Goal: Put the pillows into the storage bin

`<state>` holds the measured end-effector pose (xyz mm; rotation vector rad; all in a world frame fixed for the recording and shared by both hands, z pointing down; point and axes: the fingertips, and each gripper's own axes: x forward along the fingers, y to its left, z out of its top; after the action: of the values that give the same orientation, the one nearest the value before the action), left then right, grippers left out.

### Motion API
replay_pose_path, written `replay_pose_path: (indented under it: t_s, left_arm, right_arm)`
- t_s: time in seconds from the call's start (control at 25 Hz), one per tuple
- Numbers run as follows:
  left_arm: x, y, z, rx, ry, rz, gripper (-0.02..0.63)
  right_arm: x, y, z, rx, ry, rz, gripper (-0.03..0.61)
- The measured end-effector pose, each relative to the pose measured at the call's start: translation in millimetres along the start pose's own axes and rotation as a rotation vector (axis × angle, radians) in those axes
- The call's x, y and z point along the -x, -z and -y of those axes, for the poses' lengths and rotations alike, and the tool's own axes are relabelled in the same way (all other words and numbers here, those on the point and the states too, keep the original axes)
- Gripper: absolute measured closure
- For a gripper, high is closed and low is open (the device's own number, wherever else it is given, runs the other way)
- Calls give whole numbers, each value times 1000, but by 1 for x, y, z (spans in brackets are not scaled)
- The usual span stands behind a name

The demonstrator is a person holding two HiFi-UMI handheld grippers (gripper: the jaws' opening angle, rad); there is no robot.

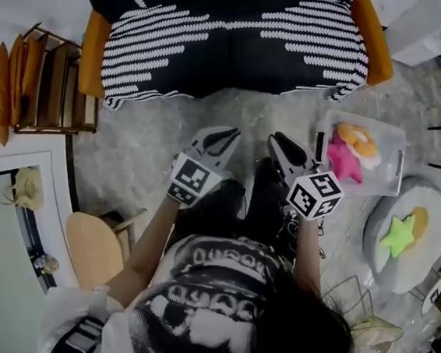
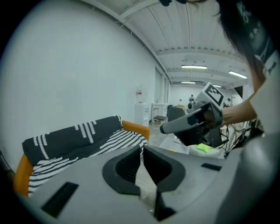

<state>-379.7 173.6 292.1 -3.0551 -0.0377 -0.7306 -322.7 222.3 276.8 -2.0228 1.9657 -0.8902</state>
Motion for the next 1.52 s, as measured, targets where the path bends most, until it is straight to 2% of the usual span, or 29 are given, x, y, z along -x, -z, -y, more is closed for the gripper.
replay_pose_path:
  t_s: [0.2, 0.48, 0.6, 1.08, 1.52]
  left_arm:
    - [32, -8, 6, -16, -7, 51, 597]
    - [70, -36, 10, 1, -20, 173, 597]
    - [78, -44, 15, 3, -23, 210, 597]
    - [94, -32, 24, -8, -11, 217, 597]
    - [87, -22, 17, 5, 5, 192, 597]
  right_arm:
    - [-1, 3, -34, 92, 8, 10, 583]
    - [-1, 5, -70, 293, 13, -11, 581]
    - [1, 7, -77, 347, 9, -21, 580]
    - [3, 13, -79, 352, 16, -29, 580]
    - [3, 6, -39, 329, 65, -68, 580]
